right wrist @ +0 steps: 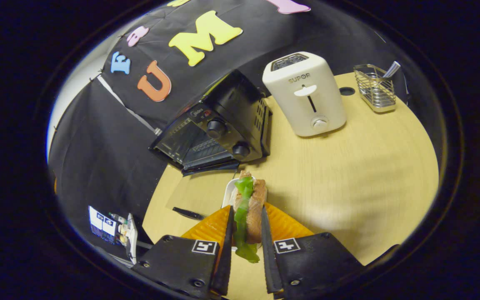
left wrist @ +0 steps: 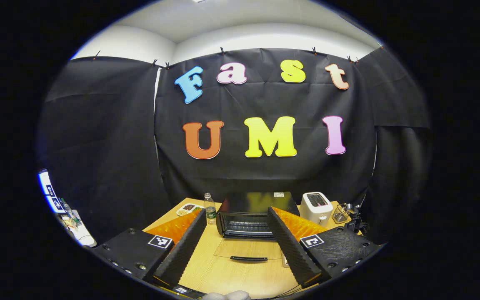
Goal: Open the electric oven with the left hand, put the food in, and close the electric oven.
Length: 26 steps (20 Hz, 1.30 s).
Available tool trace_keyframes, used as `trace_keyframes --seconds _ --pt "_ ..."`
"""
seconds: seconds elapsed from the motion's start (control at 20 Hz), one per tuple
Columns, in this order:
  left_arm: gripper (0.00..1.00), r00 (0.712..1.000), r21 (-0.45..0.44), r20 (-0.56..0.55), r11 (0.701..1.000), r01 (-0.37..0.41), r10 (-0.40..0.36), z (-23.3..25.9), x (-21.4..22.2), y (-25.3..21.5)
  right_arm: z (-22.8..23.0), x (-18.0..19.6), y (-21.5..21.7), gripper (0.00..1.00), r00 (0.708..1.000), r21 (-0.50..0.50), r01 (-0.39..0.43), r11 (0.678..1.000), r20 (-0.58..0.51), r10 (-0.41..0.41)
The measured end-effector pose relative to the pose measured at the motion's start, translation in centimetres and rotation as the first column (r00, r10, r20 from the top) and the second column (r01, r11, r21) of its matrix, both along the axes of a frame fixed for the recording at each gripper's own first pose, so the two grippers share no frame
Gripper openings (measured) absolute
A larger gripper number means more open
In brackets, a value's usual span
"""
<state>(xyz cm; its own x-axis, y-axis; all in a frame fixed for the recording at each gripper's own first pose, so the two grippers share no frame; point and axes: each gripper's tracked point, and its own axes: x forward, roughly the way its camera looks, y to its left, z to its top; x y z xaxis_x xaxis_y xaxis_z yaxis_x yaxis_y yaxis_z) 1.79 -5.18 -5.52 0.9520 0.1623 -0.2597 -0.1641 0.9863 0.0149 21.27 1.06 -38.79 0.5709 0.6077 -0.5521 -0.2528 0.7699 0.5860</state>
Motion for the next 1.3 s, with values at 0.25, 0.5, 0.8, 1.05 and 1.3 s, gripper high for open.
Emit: trace_keyframes --seconds 0.25,0.5,0.8,1.05,1.3 --pt "0.95 1.0 0.016 -0.003 1.0 -0.018 0.018 -0.5 -0.7 0.3 3.7 -0.5 0.2 0.33 0.997 0.014 -0.021 1.0 0.074 0.02" --pt "0.96 0.999 0.063 0.023 0.997 0.036 -0.037 -0.3 -1.4 1.3 11.6 -1.2 2.1 0.33 0.973 0.106 0.091 0.99 0.2 -0.111" --pt "0.95 0.989 0.066 0.004 0.987 0.145 -0.146 -1.8 -2.6 3.6 16.3 -0.8 8.5 0.32 0.887 0.317 0.283 0.905 0.273 -0.373" --pt "0.95 0.977 0.079 -0.008 0.974 0.211 -0.212 -3.5 -3.7 5.7 13.9 0.5 13.9 0.32 0.816 0.431 0.42 0.799 0.205 -0.54" --pt "0.95 0.968 0.08 -0.047 0.965 0.25 -0.247 -6.2 -4.9 7.9 8.7 3.4 17.7 0.32 0.728 0.453 0.572 0.684 0.103 -0.677"
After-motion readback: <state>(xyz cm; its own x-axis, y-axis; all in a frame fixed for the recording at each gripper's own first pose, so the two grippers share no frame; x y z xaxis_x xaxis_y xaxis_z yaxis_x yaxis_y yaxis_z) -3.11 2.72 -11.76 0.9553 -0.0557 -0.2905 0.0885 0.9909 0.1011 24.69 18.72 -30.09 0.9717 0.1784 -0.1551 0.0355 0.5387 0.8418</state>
